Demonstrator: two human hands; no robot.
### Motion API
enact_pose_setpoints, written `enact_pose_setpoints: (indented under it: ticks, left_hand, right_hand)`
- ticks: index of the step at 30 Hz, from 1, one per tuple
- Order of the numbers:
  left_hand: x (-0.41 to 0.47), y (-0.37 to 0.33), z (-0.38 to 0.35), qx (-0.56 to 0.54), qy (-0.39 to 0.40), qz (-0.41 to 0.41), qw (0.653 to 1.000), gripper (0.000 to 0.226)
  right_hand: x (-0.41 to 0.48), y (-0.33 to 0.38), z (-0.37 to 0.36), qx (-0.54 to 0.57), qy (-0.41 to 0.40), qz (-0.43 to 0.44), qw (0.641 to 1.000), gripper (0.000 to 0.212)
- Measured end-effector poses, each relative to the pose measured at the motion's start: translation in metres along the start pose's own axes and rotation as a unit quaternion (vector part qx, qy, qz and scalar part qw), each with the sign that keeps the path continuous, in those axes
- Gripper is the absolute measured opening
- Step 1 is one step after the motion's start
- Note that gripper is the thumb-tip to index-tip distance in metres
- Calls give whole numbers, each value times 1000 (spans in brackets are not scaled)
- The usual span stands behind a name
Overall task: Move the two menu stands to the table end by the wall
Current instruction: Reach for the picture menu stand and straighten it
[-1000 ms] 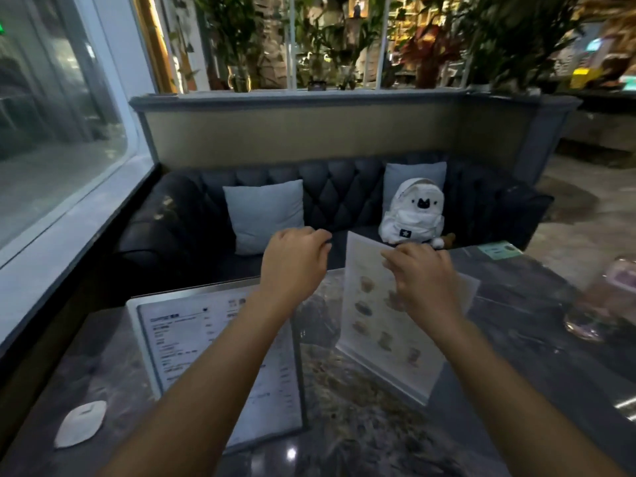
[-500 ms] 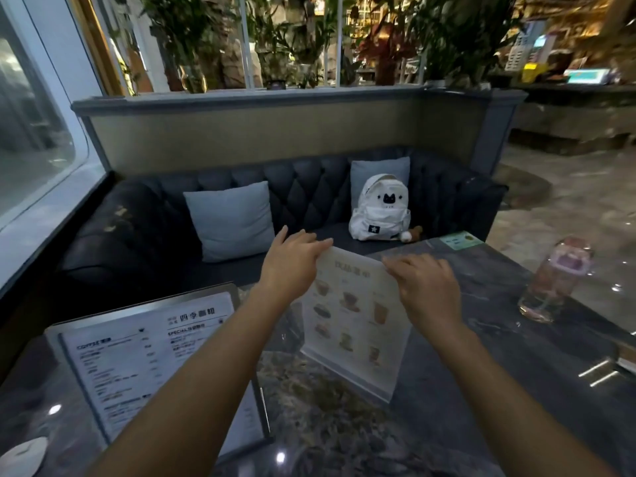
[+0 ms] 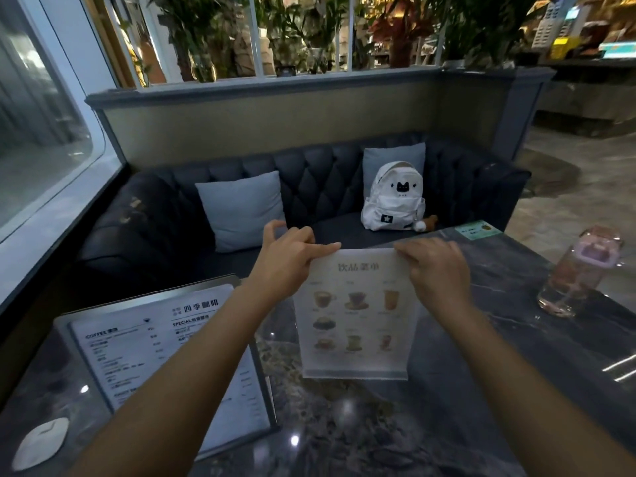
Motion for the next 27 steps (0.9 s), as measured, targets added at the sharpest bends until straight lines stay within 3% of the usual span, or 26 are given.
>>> enact_pose_setpoints:
  ticks: [11,22,27]
  left_hand:
    - [-15,-19,0,14,-54,-23,998,37]
    - [-21,-21,5,-13,-44,-6,999,34]
    - [-35,-9,21,-36,-61,23,997,46]
  right_hand:
    - [20,-6,-11,77,66,-3,995,22]
    - [18,0,0,19,79,14,997,20]
    - [13,17,9,-3,80,38,996,29]
Point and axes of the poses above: each hand's wrist, its own x-axis towards the middle knuckle, its own z-axis out of the back of the hand, y = z × x, the point moved 1 cm from there along x, towards the middle knuckle, and after that the axes turned 13 degrees about -z, right-handed, at the moved point
